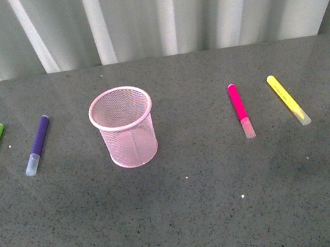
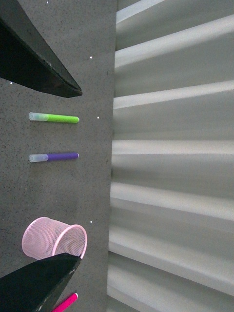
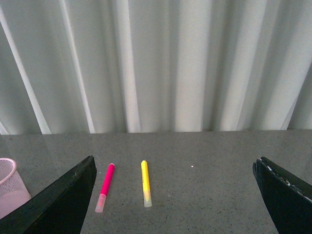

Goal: Insert purple and pink pens into pink cup

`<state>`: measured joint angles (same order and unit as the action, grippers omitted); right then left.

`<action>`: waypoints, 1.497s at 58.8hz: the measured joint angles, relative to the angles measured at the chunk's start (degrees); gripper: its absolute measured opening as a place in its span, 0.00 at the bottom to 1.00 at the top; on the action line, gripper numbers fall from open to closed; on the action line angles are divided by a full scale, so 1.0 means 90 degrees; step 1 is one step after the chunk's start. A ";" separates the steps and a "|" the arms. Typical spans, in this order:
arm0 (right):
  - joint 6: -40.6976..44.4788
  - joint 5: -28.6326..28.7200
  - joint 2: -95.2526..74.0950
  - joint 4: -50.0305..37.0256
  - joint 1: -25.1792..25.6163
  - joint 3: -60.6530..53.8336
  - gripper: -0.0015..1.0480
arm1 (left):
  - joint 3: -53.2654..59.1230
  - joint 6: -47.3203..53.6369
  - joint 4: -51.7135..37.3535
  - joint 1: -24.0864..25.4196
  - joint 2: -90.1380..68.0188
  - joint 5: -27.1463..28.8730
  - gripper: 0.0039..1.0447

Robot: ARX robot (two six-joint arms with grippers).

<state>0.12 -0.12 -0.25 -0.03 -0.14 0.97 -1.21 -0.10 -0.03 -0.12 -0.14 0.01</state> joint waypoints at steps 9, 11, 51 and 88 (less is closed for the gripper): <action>0.0000 0.0000 0.0000 0.0000 0.0000 0.0000 0.93 | 0.0000 0.0000 0.0000 0.0000 0.0000 0.0000 0.94; 0.0000 0.0000 0.0000 0.0000 0.0000 0.0000 0.93 | 0.0000 0.0000 0.0000 0.0000 0.0000 0.0002 0.94; 0.0000 0.0000 0.0000 0.0000 0.0000 0.0000 0.93 | -0.2169 -0.1353 -0.3007 0.0461 -0.6460 -0.0146 0.94; 0.0000 0.0000 0.0000 0.0000 0.0000 0.0000 0.93 | -0.5399 0.0452 -0.0814 0.0245 -1.0826 -0.0437 0.94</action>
<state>0.12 -0.12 -0.25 -0.03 -0.14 0.97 -49.80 3.97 -7.35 2.09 -97.58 -3.92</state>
